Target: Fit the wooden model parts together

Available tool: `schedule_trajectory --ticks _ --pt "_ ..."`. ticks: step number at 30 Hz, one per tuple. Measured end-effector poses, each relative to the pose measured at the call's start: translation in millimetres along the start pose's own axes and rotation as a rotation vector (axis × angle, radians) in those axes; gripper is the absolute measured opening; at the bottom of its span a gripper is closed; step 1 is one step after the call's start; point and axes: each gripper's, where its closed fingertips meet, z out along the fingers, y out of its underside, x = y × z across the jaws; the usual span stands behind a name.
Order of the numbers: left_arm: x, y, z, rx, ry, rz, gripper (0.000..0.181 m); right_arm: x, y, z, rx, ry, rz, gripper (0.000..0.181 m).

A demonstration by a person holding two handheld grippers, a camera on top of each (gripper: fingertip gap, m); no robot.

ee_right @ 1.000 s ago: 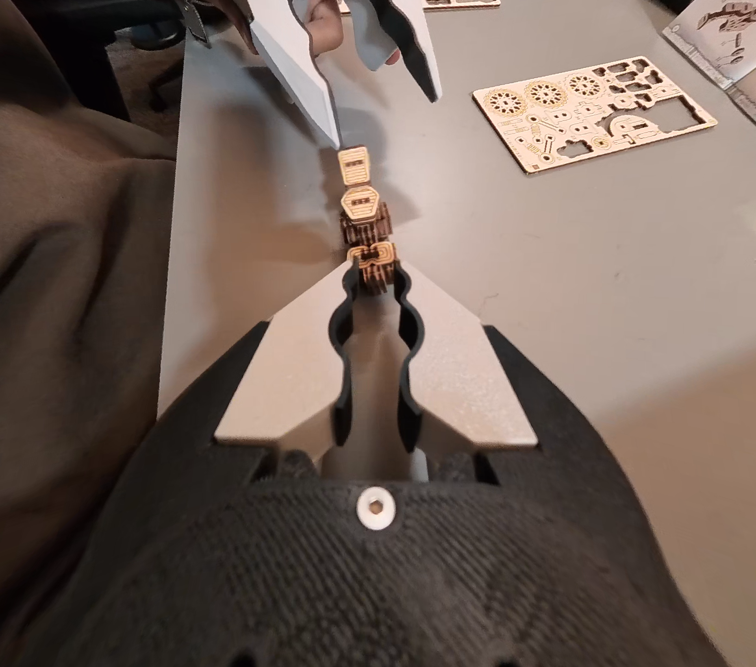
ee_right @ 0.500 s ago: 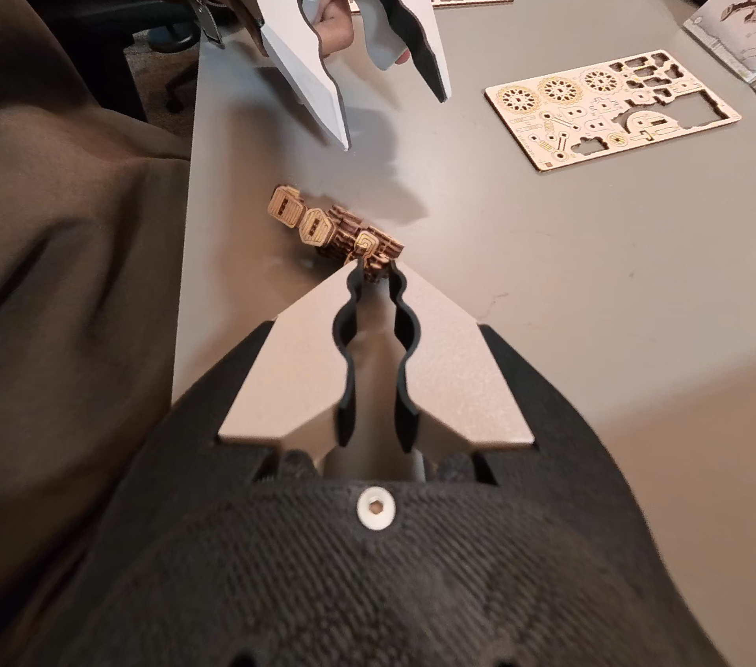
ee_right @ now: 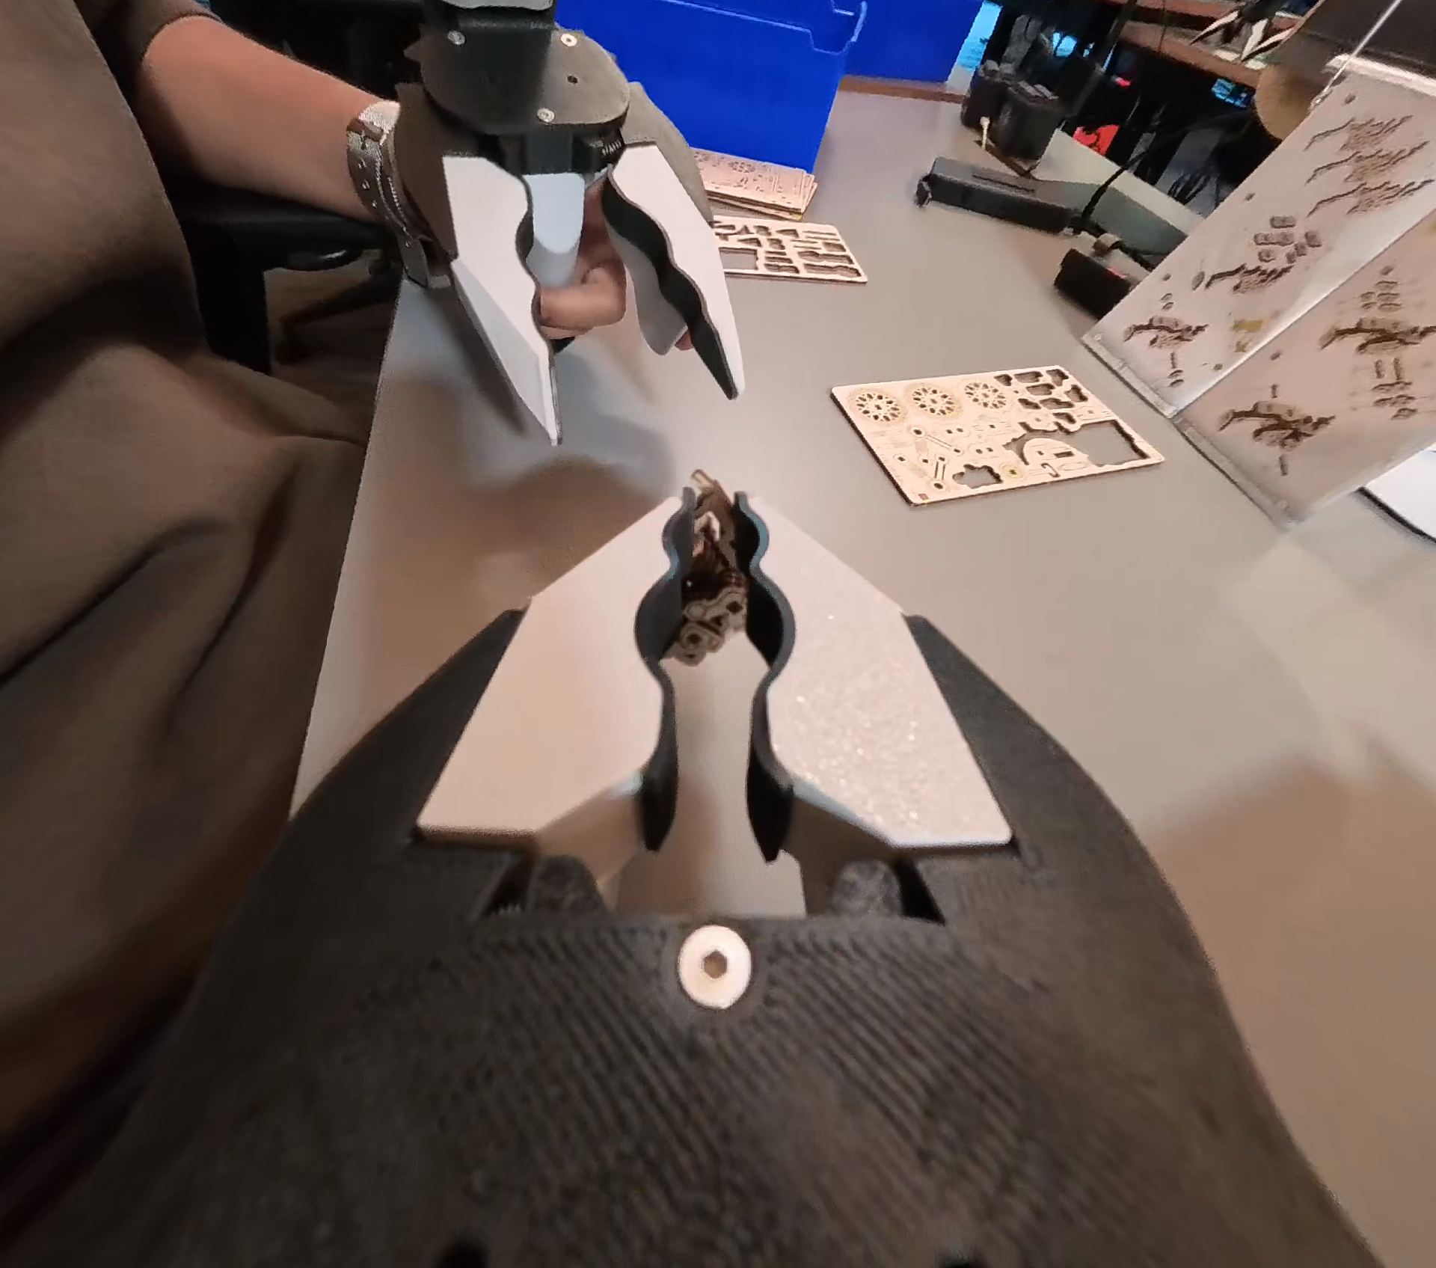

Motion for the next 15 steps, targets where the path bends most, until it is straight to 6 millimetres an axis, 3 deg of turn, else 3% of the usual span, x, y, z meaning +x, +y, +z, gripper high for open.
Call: schedule_trajectory --ticks 15 --pt "1 3 3 -0.027 0.007 -0.044 0.058 14 4 1 -0.018 0.062 0.103 0.006"
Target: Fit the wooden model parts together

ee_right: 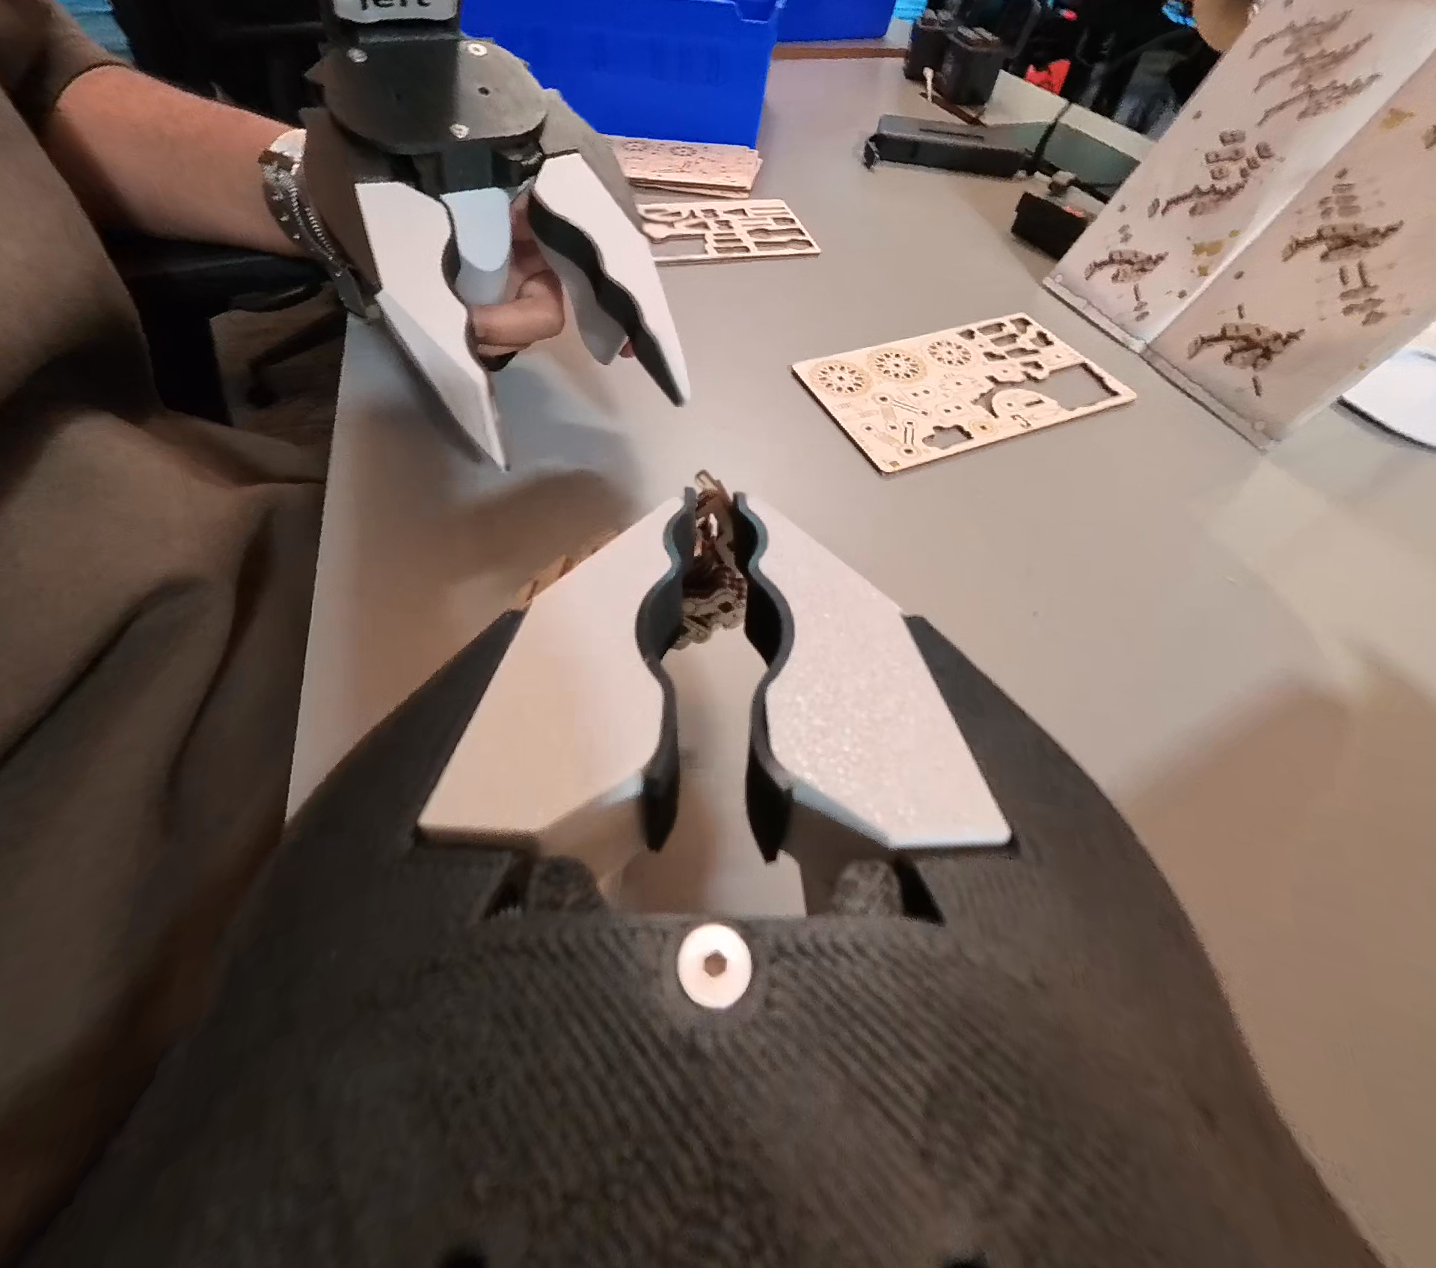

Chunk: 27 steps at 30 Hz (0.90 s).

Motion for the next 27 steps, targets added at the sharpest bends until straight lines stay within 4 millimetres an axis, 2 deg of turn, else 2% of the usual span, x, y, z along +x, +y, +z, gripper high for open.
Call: schedule_trajectory --ticks 7,12,16,27 --pt "-3 0 0 0.004 -0.002 -0.026 0.058 23 26 -3 -0.109 0.079 0.197 0.006" --pt "-2 1 0 -0.001 0.0 -0.023 0.058 32 40 -8 -0.162 0.103 0.289 0.005" --pt "-1 1 0 -0.006 0.0 -0.018 0.058 33 51 -10 -0.211 0.099 0.332 0.005" --pt "-2 1 0 -0.006 0.003 -0.029 0.058 23 53 -10 -0.234 0.031 0.344 0.005"
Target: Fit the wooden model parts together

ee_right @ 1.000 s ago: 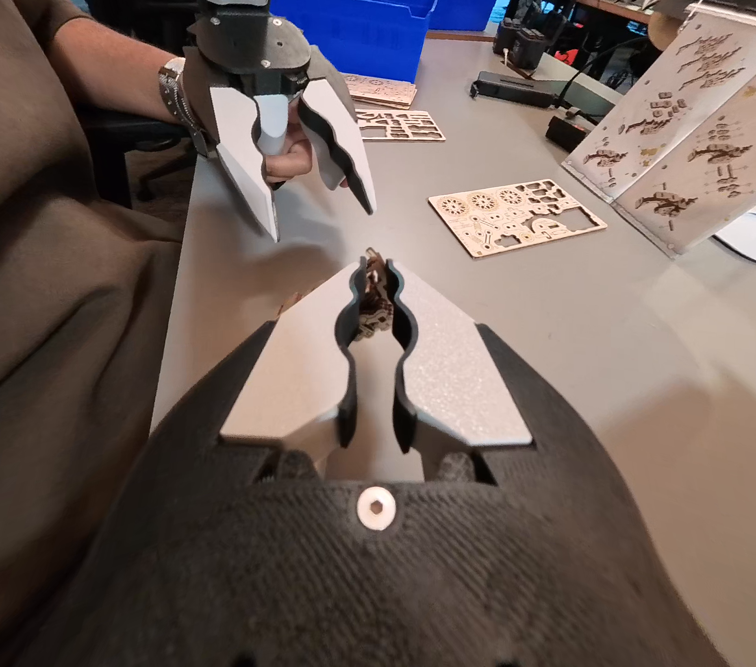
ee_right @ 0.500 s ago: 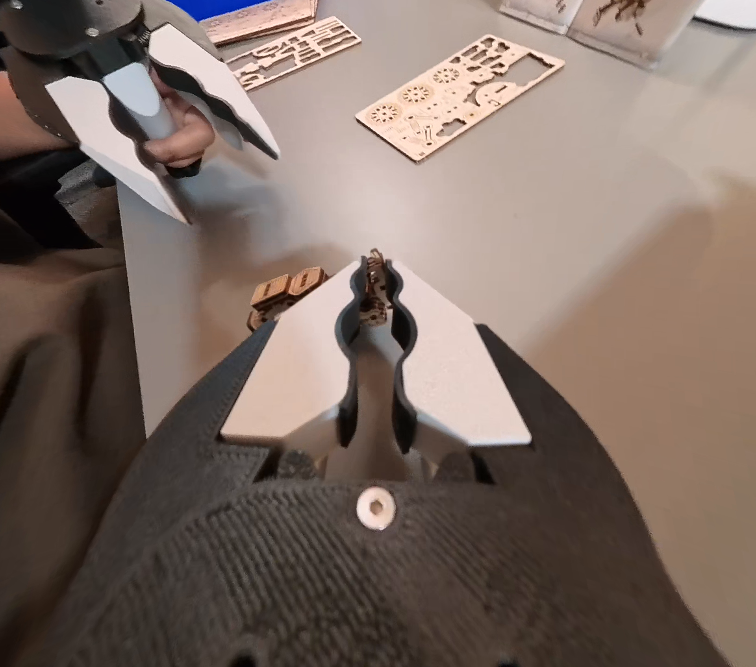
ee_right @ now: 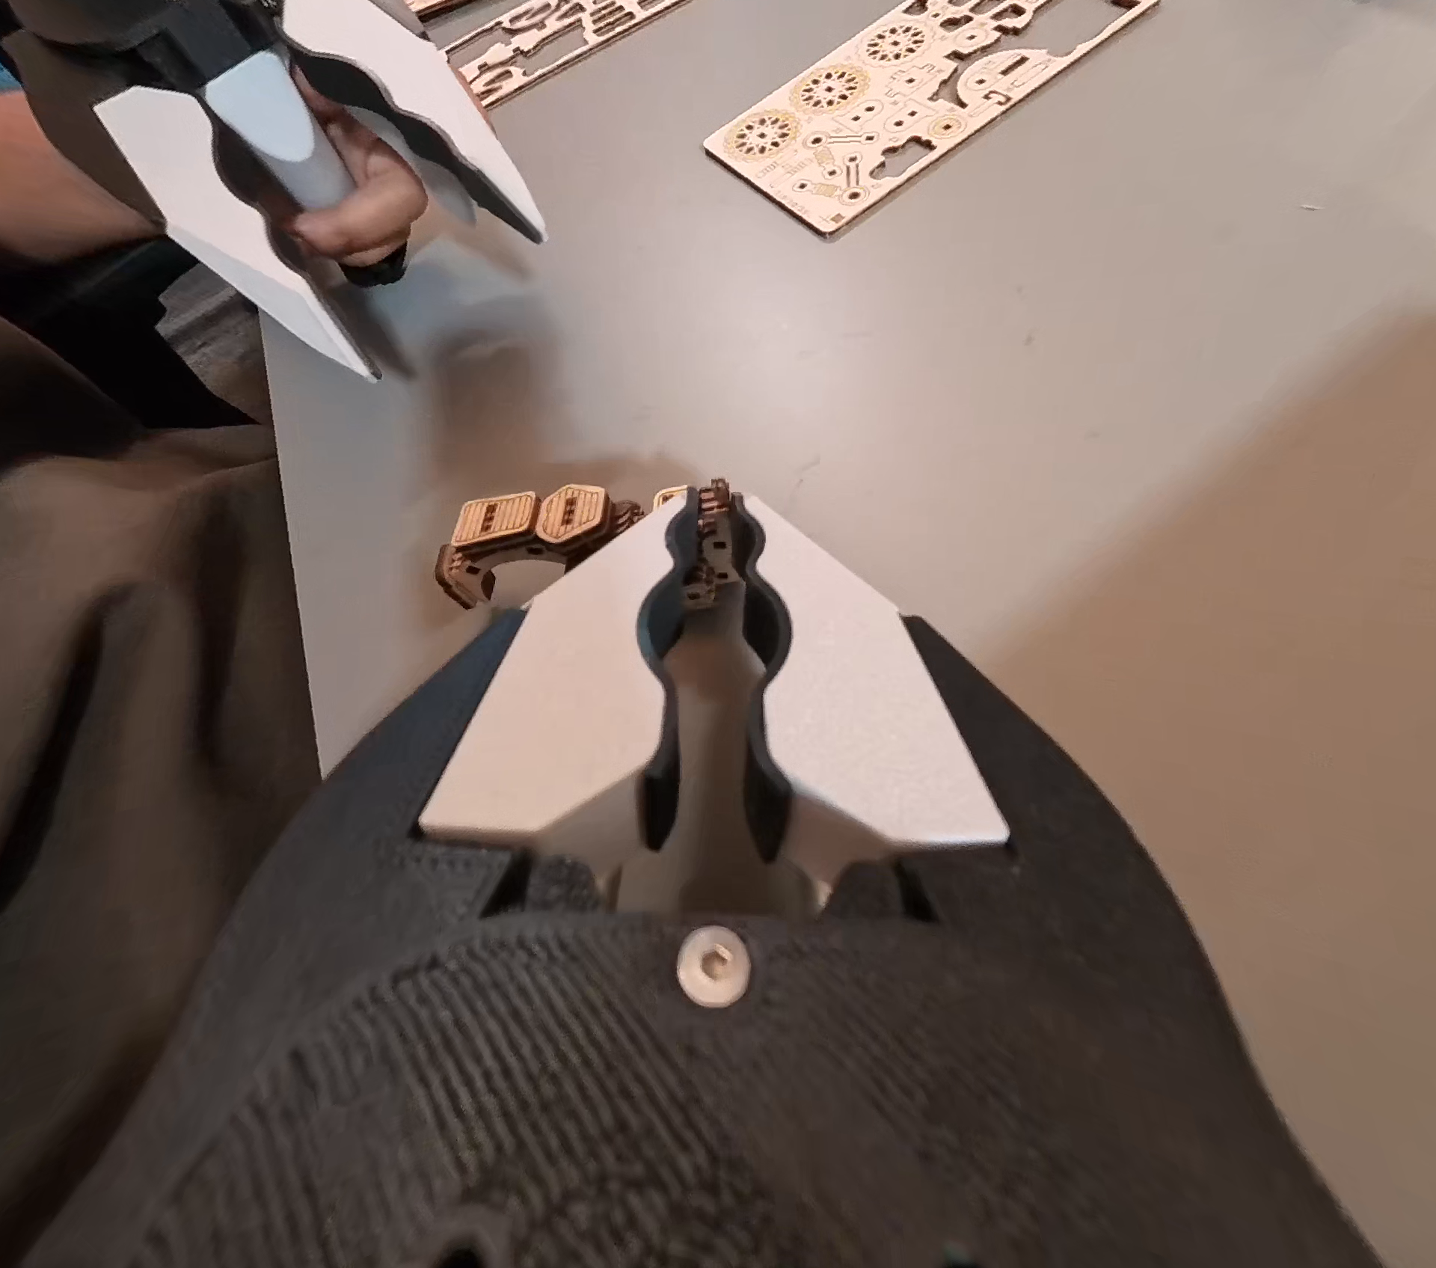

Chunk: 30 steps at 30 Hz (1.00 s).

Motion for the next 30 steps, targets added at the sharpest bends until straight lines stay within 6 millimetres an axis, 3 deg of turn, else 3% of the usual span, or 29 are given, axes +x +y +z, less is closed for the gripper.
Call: schedule_trajectory --ticks 30 --pt "0.2 0.0 0.1 -0.002 0.0 0.003 0.059 1.0 -2.5 -1.0 0.016 -0.015 0.002 0.02"
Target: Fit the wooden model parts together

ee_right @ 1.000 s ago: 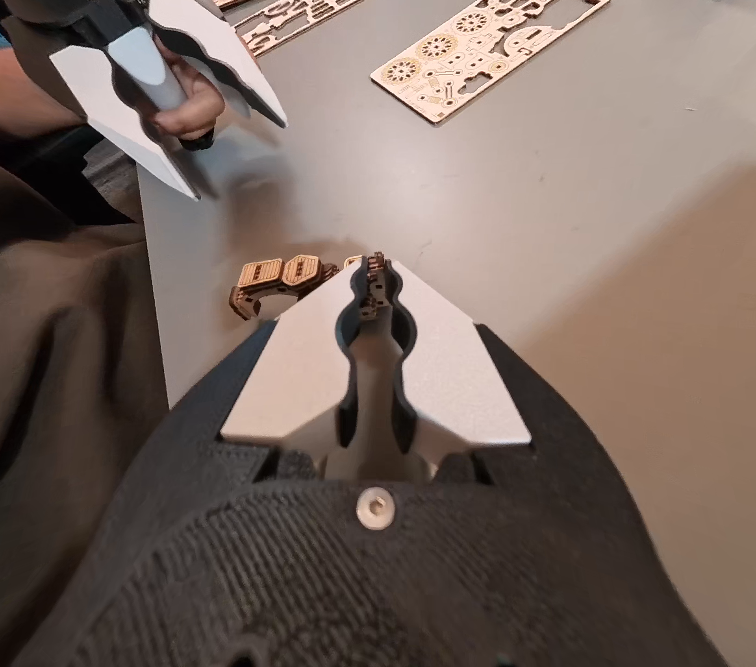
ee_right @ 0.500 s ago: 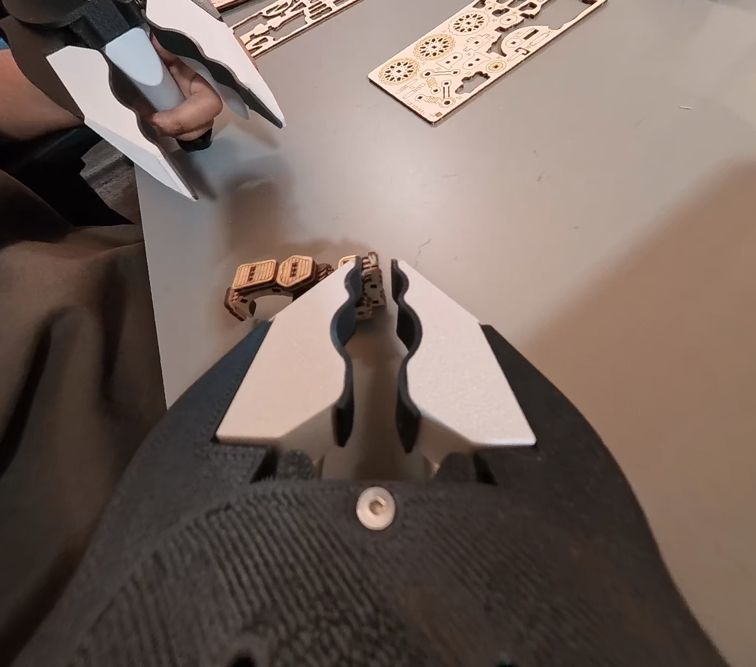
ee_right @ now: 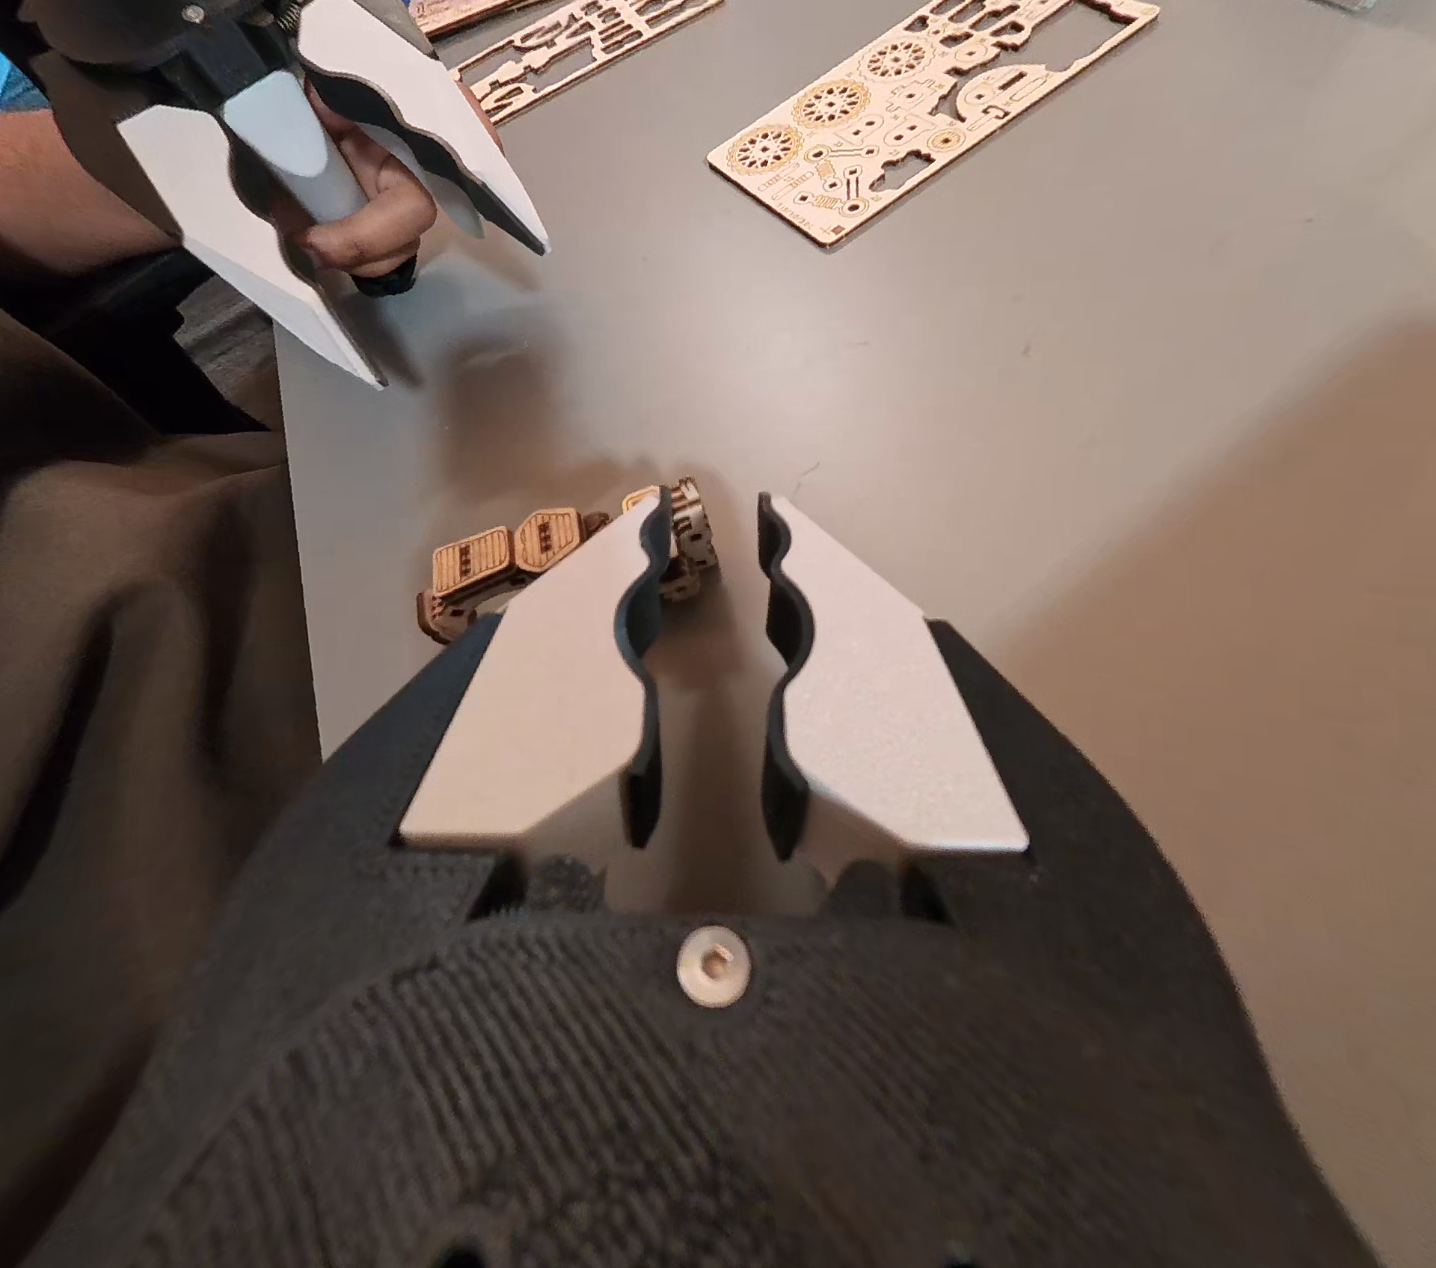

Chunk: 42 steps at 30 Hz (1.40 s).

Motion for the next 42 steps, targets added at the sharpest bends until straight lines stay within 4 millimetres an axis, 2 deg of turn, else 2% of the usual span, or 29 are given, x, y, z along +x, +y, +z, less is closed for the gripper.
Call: schedule_trajectory --ticks 6,9,11,14,15,18,21,24,39,42 --pt "0 0 0 0.001 0.0 0.0 0.059 -1 -16 -8 0.075 0.009 -0.048 0.02" --pt "0 0 0 0.0 0.0 0.0 0.059 0 -18 -14 0.065 0.027 -0.093 0.02" --pt "0 0 0 0.0 0.0 0.0 0.059 6 -9 -20 -0.018 0.079 -0.153 0.016" --pt "-1 0 0 0.0 -0.001 -0.005 0.059 20 19 -34 -0.259 0.19 -0.285 0.006" --pt "-1 0 0 -0.001 0.0 -0.008 0.059 15 29 -36 -0.322 0.175 -0.33 0.004" --pt "-2 1 0 -0.004 0.003 -0.022 0.059 -15 51 -28 -0.421 0.034 -0.397 0.0" --pt "-3 0 0 -0.002 0.001 -0.034 0.059 -40 63 -17 -0.471 -0.079 -0.435 0.0" --pt "-4 0 0 -0.001 -0.001 -0.039 0.059 -57 64 -11 -0.456 -0.153 -0.448 0.0" --pt "-5 1 0 -0.003 0.003 -0.054 0.059 -74 59 0 -0.439 -0.205 -0.467 0.0" --pt "-6 1 0 -0.002 0.003 -0.064 0.059 -80 54 6 -0.393 -0.222 -0.469 0.0"
